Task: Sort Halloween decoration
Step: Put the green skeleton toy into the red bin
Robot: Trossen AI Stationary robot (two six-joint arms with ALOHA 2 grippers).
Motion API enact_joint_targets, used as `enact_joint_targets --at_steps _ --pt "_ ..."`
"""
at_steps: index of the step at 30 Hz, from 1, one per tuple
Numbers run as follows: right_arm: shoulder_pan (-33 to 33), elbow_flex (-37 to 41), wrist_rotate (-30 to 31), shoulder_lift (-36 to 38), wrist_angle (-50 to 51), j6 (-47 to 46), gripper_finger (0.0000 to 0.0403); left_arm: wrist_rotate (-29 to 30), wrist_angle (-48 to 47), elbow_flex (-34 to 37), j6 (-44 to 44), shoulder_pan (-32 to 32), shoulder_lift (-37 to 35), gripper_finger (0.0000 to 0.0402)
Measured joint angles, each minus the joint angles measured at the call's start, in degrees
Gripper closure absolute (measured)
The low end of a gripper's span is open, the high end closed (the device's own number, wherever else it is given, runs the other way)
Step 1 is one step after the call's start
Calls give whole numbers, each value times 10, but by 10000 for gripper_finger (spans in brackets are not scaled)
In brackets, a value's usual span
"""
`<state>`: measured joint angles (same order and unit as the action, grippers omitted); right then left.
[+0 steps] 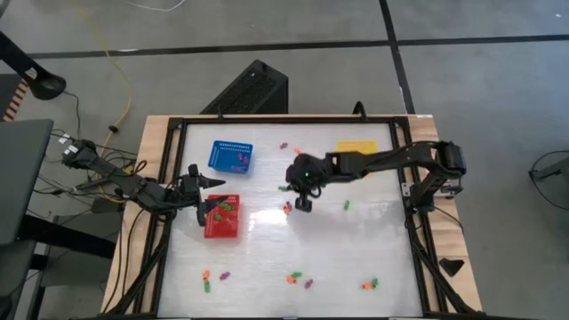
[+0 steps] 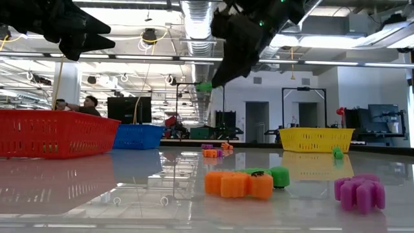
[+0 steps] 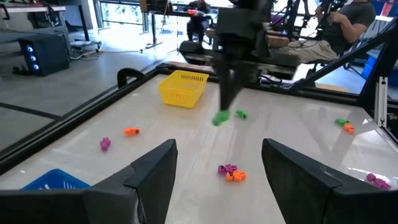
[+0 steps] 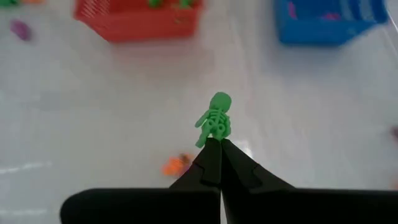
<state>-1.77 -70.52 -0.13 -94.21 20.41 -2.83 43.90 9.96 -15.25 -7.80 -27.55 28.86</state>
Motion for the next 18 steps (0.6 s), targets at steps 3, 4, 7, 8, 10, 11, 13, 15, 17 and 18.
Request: enact_joint_targets --at_steps 3,4,7,8,10,11,13,15,17,18 --pt "30 -1 0 -20 -60 -12 382 0 0 0 0 0 0 175" --pt "40 -1 1 -29 -73 -12 382 0 0 0 0 0 0 175" --pt "65 0 1 -62 -156 -12 382 0 0 0 -4 0 0 175" --pt "72 0 1 -75 -186 -12 382 0 0 0 -5 0 0 175" --pt "83 0 1 -104 -278 -12 382 0 1 0 -5 0 0 175" --pt "86 0 1 -123 -324 -13 382 0 1 0 -5 0 0 175" --pt "90 -8 1 -162 -405 -13 381 0 1 0 -5 0 0 175" --pt "89 -31 1 -199 -449 -13 381 1 0 0 -9 0 0 175" --pt "88 -69 2 -236 -463 -13 381 1 0 0 -14 0 0 175" --pt "88 -91 3 -254 -464 -14 381 1 0 0 -15 0 0 175"
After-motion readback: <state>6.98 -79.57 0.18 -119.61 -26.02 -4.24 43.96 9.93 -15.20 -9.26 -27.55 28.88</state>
